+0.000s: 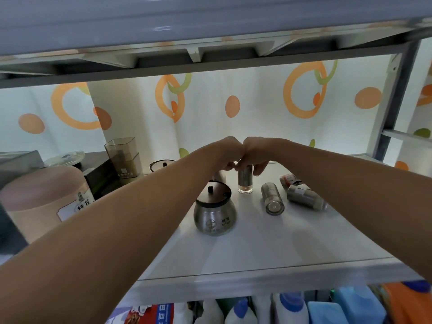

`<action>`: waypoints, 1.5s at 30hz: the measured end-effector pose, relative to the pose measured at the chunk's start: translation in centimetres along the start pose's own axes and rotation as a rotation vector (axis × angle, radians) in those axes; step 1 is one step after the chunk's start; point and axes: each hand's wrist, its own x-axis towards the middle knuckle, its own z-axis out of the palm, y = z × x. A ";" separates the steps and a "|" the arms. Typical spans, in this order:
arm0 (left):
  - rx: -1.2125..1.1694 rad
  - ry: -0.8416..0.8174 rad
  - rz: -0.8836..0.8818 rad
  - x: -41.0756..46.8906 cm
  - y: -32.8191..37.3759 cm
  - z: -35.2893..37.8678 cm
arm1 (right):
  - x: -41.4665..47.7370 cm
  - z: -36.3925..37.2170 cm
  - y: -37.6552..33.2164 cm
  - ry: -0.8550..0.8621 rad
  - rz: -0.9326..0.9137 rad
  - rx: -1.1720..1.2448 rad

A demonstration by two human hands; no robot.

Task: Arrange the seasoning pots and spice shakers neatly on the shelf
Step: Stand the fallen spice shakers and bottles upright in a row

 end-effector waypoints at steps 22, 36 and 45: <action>0.027 0.223 0.163 -2.4 1.8 0.2 | -2.3 -1.1 0.0 0.130 0.033 0.084; -0.643 0.187 0.046 -10.1 -3.8 11.9 | -10.1 3.0 4.1 0.219 0.257 0.150; -0.812 0.146 0.028 -5.3 -6.5 13.8 | -9.8 4.7 3.6 0.231 0.288 0.102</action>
